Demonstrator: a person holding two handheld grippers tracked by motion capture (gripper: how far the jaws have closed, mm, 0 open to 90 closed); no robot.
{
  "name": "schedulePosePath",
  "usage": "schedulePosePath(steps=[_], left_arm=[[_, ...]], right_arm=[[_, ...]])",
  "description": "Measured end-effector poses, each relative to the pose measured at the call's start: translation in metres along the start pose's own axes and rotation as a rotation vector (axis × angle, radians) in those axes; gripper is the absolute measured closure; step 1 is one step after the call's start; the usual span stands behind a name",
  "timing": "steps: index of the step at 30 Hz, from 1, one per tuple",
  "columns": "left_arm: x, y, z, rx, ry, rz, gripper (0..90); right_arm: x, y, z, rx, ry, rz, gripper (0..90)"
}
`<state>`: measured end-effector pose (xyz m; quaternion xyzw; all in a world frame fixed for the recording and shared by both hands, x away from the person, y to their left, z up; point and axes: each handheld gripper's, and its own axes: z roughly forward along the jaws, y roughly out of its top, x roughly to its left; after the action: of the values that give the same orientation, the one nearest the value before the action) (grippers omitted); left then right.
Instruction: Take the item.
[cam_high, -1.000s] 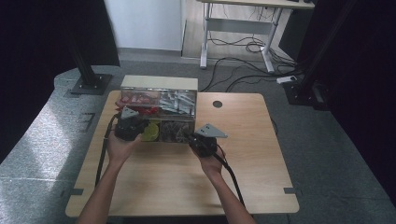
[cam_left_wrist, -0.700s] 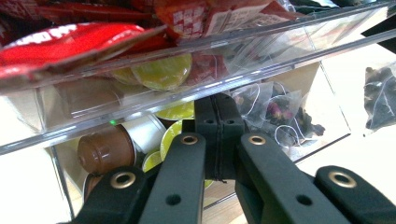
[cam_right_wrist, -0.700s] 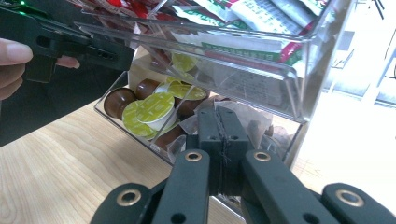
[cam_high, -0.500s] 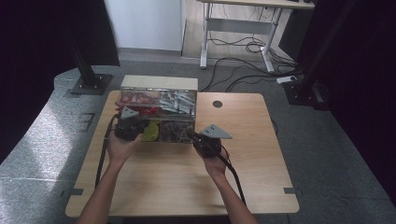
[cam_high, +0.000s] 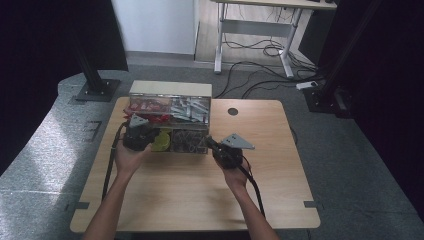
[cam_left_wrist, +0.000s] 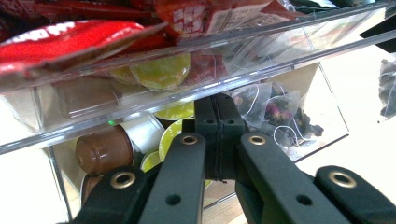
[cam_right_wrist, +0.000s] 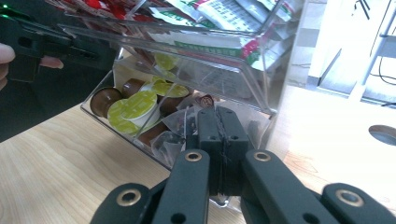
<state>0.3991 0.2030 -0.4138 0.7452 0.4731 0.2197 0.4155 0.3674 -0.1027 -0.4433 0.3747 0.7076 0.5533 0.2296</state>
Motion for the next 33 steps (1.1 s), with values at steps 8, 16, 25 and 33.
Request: schedulePosePath(steps=[8, 16, 25, 33], left_arm=[[0.0, 0.0, 0.0, -0.001, 0.002, 0.001, 90.0], [0.0, 0.0, 0.0, 0.001, 0.003, 0.002, 90.0], [-0.001, 0.0, 0.0, 0.002, 0.004, 0.002, 90.0], [-0.001, 0.0, 0.0, 0.003, 0.004, 0.004, 90.0]], right_arm=[[-0.005, -0.001, -0.005, -0.005, -0.015, 0.007, 89.1], [-0.013, -0.003, -0.009, -0.004, -0.03, 0.013, 89.1], [-0.019, -0.004, -0.014, -0.006, -0.045, 0.018, 89.1], [-0.022, -0.003, -0.016, -0.01, -0.054, 0.02, 89.1]])
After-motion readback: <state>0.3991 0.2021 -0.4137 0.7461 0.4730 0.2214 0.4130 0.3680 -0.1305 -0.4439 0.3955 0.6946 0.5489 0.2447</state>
